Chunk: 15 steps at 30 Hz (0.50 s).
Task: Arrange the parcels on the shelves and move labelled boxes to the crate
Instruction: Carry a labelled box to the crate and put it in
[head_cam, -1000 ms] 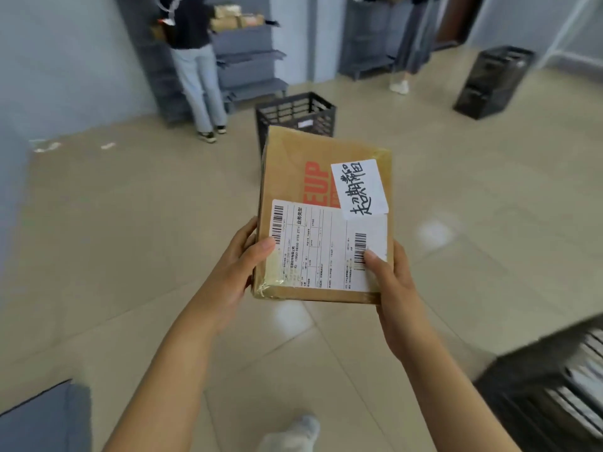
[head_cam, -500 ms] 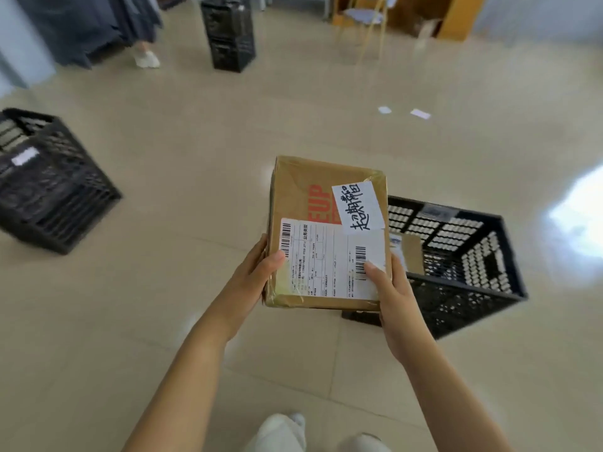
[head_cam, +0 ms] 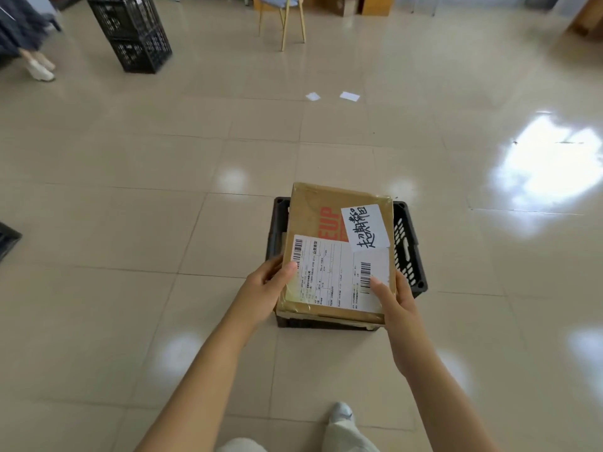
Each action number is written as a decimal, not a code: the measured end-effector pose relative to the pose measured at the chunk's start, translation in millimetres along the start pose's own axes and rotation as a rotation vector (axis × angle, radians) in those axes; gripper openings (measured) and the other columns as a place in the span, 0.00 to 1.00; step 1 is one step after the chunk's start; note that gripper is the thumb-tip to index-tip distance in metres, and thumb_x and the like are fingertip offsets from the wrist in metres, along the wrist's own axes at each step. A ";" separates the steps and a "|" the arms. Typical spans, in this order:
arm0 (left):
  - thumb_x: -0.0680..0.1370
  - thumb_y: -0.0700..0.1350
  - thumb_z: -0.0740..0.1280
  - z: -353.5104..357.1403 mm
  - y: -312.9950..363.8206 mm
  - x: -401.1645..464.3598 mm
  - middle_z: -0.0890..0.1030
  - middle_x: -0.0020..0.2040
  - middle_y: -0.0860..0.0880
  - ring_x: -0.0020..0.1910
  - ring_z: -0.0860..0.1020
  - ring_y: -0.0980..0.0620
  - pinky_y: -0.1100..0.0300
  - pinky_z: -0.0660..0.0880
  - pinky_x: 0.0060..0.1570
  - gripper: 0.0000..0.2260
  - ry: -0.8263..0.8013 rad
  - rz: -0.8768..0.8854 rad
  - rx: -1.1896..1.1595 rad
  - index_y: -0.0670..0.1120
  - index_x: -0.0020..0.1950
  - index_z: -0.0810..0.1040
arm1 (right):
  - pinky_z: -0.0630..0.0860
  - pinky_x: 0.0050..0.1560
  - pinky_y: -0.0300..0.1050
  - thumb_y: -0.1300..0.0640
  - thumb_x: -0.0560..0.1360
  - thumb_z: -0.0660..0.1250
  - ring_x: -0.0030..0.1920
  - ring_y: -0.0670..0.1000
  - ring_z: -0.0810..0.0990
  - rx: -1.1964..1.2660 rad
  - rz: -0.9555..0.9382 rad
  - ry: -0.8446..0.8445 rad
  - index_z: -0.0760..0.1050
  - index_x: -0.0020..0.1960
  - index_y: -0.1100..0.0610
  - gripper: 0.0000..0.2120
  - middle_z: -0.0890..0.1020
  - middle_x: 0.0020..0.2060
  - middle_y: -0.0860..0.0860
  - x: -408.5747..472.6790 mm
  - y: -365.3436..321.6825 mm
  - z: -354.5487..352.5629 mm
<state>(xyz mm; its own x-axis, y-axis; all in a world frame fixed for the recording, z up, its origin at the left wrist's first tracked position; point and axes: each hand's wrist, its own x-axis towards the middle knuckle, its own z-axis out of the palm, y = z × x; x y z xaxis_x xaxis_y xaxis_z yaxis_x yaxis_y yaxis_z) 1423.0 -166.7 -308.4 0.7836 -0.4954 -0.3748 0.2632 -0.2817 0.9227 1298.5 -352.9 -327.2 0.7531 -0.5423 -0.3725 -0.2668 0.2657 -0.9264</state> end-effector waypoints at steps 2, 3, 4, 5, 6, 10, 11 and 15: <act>0.78 0.59 0.63 32.0 4.6 13.4 0.83 0.58 0.59 0.56 0.82 0.61 0.58 0.78 0.60 0.19 -0.015 -0.020 -0.006 0.58 0.68 0.75 | 0.73 0.66 0.58 0.49 0.78 0.66 0.60 0.48 0.81 -0.020 0.018 0.001 0.73 0.66 0.41 0.17 0.83 0.58 0.43 16.8 -6.0 -29.1; 0.76 0.61 0.64 44.9 6.0 20.7 0.83 0.59 0.59 0.57 0.81 0.61 0.58 0.77 0.61 0.21 -0.013 -0.029 -0.001 0.58 0.69 0.75 | 0.73 0.67 0.58 0.50 0.78 0.66 0.60 0.48 0.81 -0.022 0.029 -0.003 0.73 0.66 0.42 0.16 0.83 0.58 0.44 25.9 -8.4 -41.4; 0.74 0.63 0.64 55.5 6.8 28.4 0.83 0.59 0.59 0.58 0.81 0.62 0.58 0.76 0.62 0.24 -0.006 -0.040 0.008 0.58 0.69 0.74 | 0.72 0.67 0.58 0.51 0.79 0.65 0.60 0.48 0.81 -0.024 0.040 -0.010 0.73 0.66 0.43 0.16 0.83 0.58 0.44 35.0 -10.2 -51.9; 0.73 0.64 0.64 64.0 7.4 35.8 0.82 0.60 0.60 0.58 0.80 0.62 0.58 0.75 0.63 0.26 0.002 -0.053 0.013 0.58 0.70 0.74 | 0.72 0.68 0.58 0.52 0.79 0.65 0.60 0.48 0.81 -0.026 0.053 -0.018 0.73 0.66 0.44 0.16 0.83 0.58 0.44 44.0 -12.1 -60.7; 0.73 0.64 0.63 70.8 7.9 43.4 0.82 0.60 0.59 0.58 0.80 0.62 0.59 0.75 0.63 0.26 0.008 -0.065 0.013 0.58 0.70 0.74 | 0.72 0.68 0.58 0.52 0.79 0.65 0.61 0.48 0.81 -0.028 0.064 -0.024 0.72 0.67 0.44 0.16 0.83 0.58 0.44 52.8 -13.6 -67.7; 0.76 0.59 0.64 90.0 9.5 85.1 0.85 0.54 0.59 0.54 0.82 0.62 0.65 0.79 0.52 0.17 0.046 -0.093 0.011 0.59 0.64 0.77 | 0.74 0.66 0.55 0.53 0.79 0.65 0.59 0.47 0.81 -0.038 0.114 -0.022 0.72 0.67 0.43 0.17 0.83 0.58 0.43 93.5 -14.7 -84.3; 0.77 0.58 0.64 94.1 9.2 98.5 0.85 0.53 0.60 0.53 0.82 0.63 0.67 0.79 0.48 0.14 0.058 -0.097 0.014 0.61 0.62 0.77 | 0.75 0.65 0.54 0.53 0.79 0.65 0.59 0.47 0.82 -0.039 0.126 -0.017 0.72 0.67 0.43 0.17 0.83 0.57 0.44 105.6 -13.8 -86.6; 0.80 0.54 0.63 109.8 3.6 159.0 0.84 0.52 0.60 0.50 0.82 0.65 0.71 0.77 0.41 0.09 0.040 -0.162 0.018 0.64 0.59 0.76 | 0.79 0.58 0.50 0.53 0.79 0.65 0.54 0.46 0.84 -0.065 0.159 0.041 0.73 0.67 0.44 0.17 0.85 0.55 0.44 161.3 -9.0 -94.9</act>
<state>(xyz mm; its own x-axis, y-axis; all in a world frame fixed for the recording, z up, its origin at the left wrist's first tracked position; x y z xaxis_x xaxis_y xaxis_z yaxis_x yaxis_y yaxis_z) 1486.7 -336.6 -374.5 0.7537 -0.4093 -0.5142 0.3781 -0.3700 0.8486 1365.4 -518.4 -384.2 0.6739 -0.5297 -0.5150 -0.4199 0.2989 -0.8569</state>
